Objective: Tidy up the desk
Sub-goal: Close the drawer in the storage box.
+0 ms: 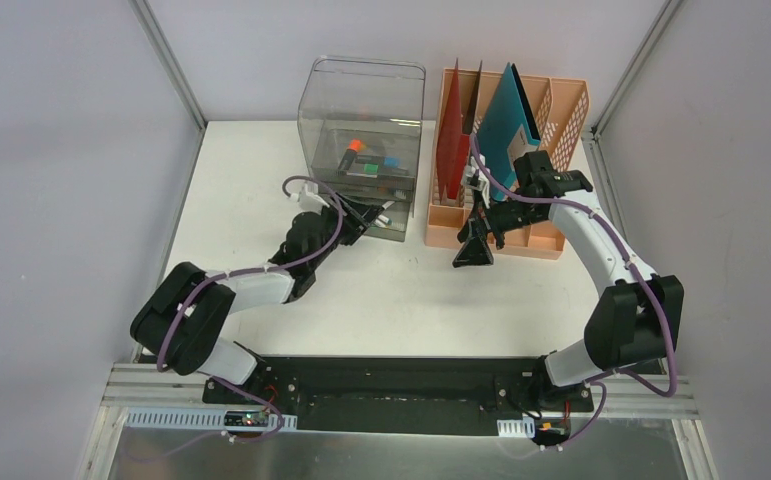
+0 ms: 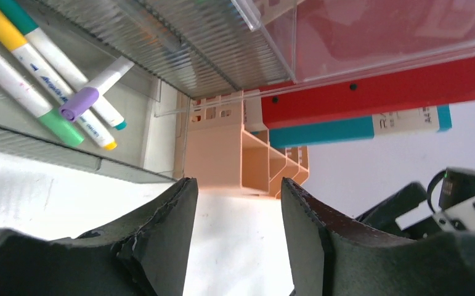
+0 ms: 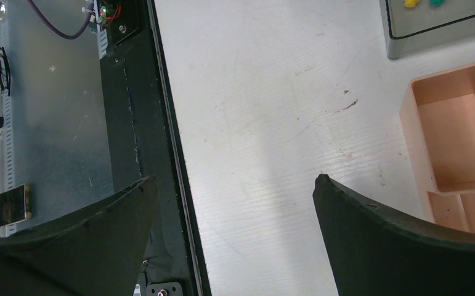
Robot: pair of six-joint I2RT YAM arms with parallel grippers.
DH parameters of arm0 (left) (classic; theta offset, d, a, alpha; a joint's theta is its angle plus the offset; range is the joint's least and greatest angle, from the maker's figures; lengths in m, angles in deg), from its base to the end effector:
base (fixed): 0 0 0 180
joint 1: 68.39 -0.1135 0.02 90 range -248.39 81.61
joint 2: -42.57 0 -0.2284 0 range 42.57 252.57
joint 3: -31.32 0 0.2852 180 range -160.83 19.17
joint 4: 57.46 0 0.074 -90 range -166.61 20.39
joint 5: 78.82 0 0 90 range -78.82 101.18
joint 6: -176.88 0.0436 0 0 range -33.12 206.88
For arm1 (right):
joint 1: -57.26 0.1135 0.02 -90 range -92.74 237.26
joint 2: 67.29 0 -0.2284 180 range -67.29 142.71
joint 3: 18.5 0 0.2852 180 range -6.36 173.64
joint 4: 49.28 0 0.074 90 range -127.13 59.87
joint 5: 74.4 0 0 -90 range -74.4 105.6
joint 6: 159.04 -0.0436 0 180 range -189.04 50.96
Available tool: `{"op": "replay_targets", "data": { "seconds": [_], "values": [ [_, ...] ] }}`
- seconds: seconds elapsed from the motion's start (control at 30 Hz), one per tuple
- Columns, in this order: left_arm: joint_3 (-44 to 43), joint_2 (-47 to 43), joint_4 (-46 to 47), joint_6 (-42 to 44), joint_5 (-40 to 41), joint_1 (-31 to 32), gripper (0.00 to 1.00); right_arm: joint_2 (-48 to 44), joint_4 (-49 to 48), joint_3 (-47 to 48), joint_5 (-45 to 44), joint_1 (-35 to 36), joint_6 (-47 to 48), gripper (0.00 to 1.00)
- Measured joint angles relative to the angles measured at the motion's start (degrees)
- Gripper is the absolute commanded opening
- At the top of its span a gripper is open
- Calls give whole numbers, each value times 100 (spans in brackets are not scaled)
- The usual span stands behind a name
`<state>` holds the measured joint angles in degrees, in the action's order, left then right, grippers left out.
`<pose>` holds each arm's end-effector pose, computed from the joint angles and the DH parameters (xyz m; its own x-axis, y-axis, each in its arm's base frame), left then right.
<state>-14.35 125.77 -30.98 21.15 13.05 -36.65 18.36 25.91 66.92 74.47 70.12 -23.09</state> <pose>0.2852 -0.1748 0.1440 -0.5215 -0.7488 -0.4091 0.0563 0.4482 -0.8921 0.2960 0.1059 0.2467 -0.4223 -0.4775 -0.7704 -0.9042 0.1623 0.3951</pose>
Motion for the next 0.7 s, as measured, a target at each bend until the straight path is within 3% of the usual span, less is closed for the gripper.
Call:
{"op": "replay_targets", "data": {
  "seconds": [0.17, 0.4, 0.57, 0.7],
  "values": [
    [748, 4, 1239, 111, -85, -94, 54, 0, 0, 0, -15, 0, 0, 100],
    [859, 74, 1462, -125, -227, -284, 48, 0, -2, 0, -20, 0, 2, 100],
    [616, 79, 61, -479, -186, -337, 17, 0, -2, 0, -24, 0, 2, 100],
    [-33, 66, -1613, -544, -26, -337, 14, 0, -4, 0, -59, 0, 2, 100]
  ]
}}
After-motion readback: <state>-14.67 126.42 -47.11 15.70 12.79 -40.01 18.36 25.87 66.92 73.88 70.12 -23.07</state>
